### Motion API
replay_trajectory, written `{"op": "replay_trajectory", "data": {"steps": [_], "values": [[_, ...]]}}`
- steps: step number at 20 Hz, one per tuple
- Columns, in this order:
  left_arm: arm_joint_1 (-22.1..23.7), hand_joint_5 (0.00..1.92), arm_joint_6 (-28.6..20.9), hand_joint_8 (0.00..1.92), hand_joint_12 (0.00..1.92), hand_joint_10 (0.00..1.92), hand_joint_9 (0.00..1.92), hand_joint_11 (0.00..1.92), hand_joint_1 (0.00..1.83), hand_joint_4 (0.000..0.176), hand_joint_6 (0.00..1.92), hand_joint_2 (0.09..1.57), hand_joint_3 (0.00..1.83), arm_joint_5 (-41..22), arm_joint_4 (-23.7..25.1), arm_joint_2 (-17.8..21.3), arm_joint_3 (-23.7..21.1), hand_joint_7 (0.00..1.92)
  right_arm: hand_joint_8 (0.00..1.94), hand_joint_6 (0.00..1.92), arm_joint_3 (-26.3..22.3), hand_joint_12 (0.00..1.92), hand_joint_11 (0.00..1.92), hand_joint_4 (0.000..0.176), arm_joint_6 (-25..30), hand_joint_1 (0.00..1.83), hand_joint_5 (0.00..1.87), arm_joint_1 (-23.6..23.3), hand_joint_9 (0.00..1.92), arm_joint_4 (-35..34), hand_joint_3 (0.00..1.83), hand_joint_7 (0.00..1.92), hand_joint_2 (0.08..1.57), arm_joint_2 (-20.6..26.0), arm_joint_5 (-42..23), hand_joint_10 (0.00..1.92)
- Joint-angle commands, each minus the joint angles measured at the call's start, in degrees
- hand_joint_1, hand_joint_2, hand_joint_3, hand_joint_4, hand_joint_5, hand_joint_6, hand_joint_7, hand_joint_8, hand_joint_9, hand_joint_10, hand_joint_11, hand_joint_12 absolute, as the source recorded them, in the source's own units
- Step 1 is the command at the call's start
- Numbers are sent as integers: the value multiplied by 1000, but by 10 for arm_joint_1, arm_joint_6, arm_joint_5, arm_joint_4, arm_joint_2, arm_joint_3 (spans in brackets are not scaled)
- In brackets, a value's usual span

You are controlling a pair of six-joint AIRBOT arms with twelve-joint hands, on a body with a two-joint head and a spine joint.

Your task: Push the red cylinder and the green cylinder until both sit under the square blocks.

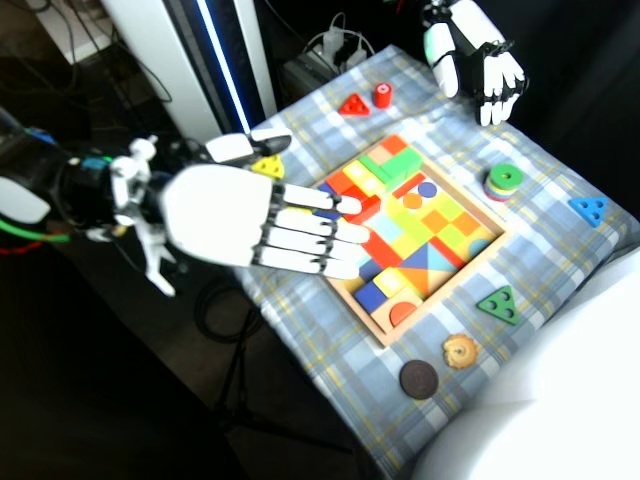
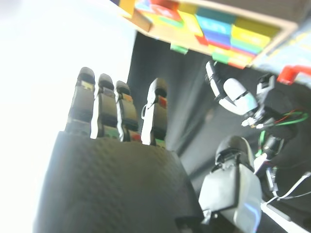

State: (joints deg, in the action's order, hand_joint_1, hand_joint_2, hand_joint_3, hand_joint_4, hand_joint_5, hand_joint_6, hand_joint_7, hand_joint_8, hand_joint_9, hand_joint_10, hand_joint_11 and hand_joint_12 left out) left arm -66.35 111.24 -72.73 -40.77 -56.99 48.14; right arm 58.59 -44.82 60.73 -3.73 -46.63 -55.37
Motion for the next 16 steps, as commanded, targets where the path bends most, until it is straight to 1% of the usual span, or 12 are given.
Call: {"op": "replay_trajectory", "data": {"steps": [1,2,3,4,5,6,7,8,11,13,15,16], "values": [[8,578,-3,1,1174,497,208,0,282,0,1,1540,6,-68,33,6,0,507,8,0,-14,7,17,62,-25,0,175,19,6,-48,19,65,1172,8,-141,2],[9,548,-3,4,1005,452,201,0,189,0,6,1548,9,-73,39,9,-3,486,17,0,-28,18,41,33,-36,0,170,57,37,-90,9,93,1158,12,-196,14],[11,540,-3,2,813,383,210,0,201,0,3,1549,5,-78,44,12,-5,476,20,0,-35,20,45,27,-36,0,168,97,48,-128,8,106,1158,15,-247,17],[13,505,-2,6,600,292,210,0,169,2,9,1552,5,-83,47,15,-8,447,17,0,-44,3,8,35,-36,0,168,144,44,-174,6,110,1157,15,-304,12],[14,500,-2,2,477,165,262,0,167,30,3,1531,1,-85,48,17,-9,446,19,6,-51,0,1,55,-36,0,183,174,37,-200,1,119,1149,14,-339,8],[20,482,-2,3,379,106,276,0,134,56,3,1512,0,-84,50,17,-9,433,19,7,-61,0,0,46,-36,0,186,193,35,-220,1,124,1149,14,-371,6],[21,475,-2,1,360,57,295,0,138,55,1,1493,0,-85,52,18,-9,427,18,4,-67,0,0,18,-36,0,181,204,35,-234,9,128,1166,12,-392,6],[21,451,-2,1,315,34,297,0,118,69,2,1482,0,-87,52,19,-9,430,19,6,-70,0,0,31,-36,0,186,211,36,-248,2,136,1154,6,-409,6],[19,458,-2,3,392,17,332,0,157,74,1,1460,0,-94,51,19,-11,438,17,8,-79,7,16,28,-56,0,201,213,63,-281,6,156,1168,-17,-447,14],[17,448,-2,1,398,10,328,0,130,76,0,1448,0,-80,48,17,-6,431,13,8,-86,24,60,47,-61,43,222,213,116,-316,0,189,1149,-35,-456,19],[10,471,-2,4,494,9,338,0,179,70,6,1460,0,-60,41,18,-1,444,4,4,-81,40,116,63,-67,95,249,210,173,-334,0,215,1148,-52,-456,11],[1,477,-2,6,605,10,345,0,237,42,4,1495,6,-70,40,18,-4,420,6,7,-78,52,149,64,-67,162,265,206,192,-334,0,225,1142,-60,-456,14]]}}
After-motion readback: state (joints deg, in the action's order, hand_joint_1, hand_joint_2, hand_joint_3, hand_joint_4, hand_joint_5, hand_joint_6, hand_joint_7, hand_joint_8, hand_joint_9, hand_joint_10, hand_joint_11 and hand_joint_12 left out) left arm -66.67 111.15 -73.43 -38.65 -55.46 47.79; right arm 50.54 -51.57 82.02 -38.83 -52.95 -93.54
